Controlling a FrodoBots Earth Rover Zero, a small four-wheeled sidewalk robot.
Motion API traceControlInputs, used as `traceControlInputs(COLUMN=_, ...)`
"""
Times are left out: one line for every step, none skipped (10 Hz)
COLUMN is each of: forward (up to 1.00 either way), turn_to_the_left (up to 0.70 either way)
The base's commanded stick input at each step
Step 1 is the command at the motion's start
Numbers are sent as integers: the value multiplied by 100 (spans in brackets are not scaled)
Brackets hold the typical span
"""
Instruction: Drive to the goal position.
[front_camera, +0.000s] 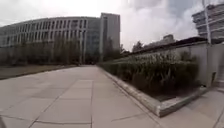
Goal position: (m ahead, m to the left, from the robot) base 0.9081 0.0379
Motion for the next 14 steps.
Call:
traceControlInputs(forward=70, turn_to_the_left=2)
traceControlInputs(forward=70, turn_to_the_left=1)
traceControlInputs(forward=70, turn_to_the_left=1)
traceControlInputs(forward=70, turn_to_the_left=1)
traceControlInputs(forward=70, turn_to_the_left=1)
traceControlInputs(forward=70, turn_to_the_left=0)
traceControlInputs(forward=70, turn_to_the_left=0)
traceControlInputs(forward=70, turn_to_the_left=0)
traceControlInputs(forward=70, turn_to_the_left=0)
traceControlInputs(forward=70, turn_to_the_left=3)
traceControlInputs(forward=70, turn_to_the_left=9)
traceControlInputs(forward=70, turn_to_the_left=15)
traceControlInputs(forward=70, turn_to_the_left=21)
traceControlInputs(forward=70, turn_to_the_left=27)
